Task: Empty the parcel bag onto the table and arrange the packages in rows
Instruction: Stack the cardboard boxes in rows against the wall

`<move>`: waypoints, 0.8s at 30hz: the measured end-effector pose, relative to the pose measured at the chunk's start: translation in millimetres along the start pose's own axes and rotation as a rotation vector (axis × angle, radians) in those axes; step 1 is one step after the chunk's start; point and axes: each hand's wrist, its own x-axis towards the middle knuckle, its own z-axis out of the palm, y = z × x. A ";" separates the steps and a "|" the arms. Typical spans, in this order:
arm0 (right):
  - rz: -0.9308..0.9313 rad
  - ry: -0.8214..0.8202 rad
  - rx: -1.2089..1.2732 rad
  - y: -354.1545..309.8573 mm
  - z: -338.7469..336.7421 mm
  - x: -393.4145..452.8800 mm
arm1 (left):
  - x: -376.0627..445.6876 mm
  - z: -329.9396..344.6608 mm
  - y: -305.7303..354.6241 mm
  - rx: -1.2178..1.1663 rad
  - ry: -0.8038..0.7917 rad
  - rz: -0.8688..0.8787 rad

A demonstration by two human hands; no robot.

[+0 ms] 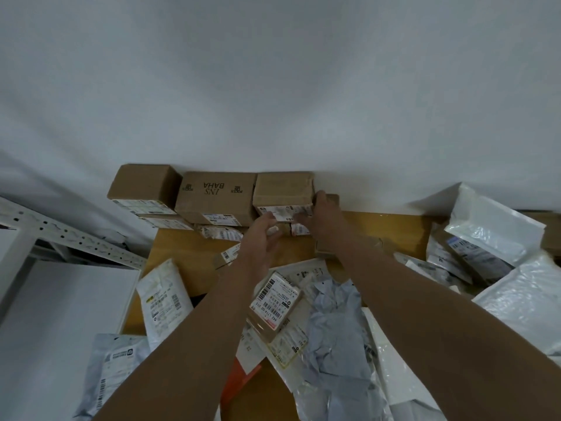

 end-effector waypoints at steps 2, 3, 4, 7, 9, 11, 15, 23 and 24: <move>0.012 -0.002 0.017 -1.8 2.8 -3.3 | 1.1 0.7 -1.0 -0.008 -0.006 0.020; 0.017 -0.005 0.030 -1.7 3.1 -4.4 | 1.5 1.1 -0.9 -0.008 -0.013 0.028; 0.015 -0.005 0.032 -1.5 1.3 -7.3 | 1.8 1.8 -1.3 -0.007 -0.019 0.033; -0.007 0.012 -0.056 13.2 0.4 -21.2 | -1.7 9.9 -1.0 -0.025 -0.041 0.030; -0.004 0.084 -0.248 30.7 -0.7 -36.5 | -3.2 17.2 -4.0 -0.023 -0.056 0.019; 0.076 0.102 -0.444 51.4 -5.1 -55.8 | -4.8 26.6 -9.3 -0.001 -0.064 0.004; 0.204 -0.131 -0.560 93.6 -23.5 -79.2 | -9.6 49.8 -28.9 0.159 -0.064 -0.050; 0.169 -0.111 -0.322 120.1 -50.9 -91.3 | -16.4 70.0 -65.6 0.611 -0.012 -0.016; 0.104 -0.045 -0.383 123.3 -55.7 -97.7 | -17.7 72.5 -70.3 0.675 -0.017 0.024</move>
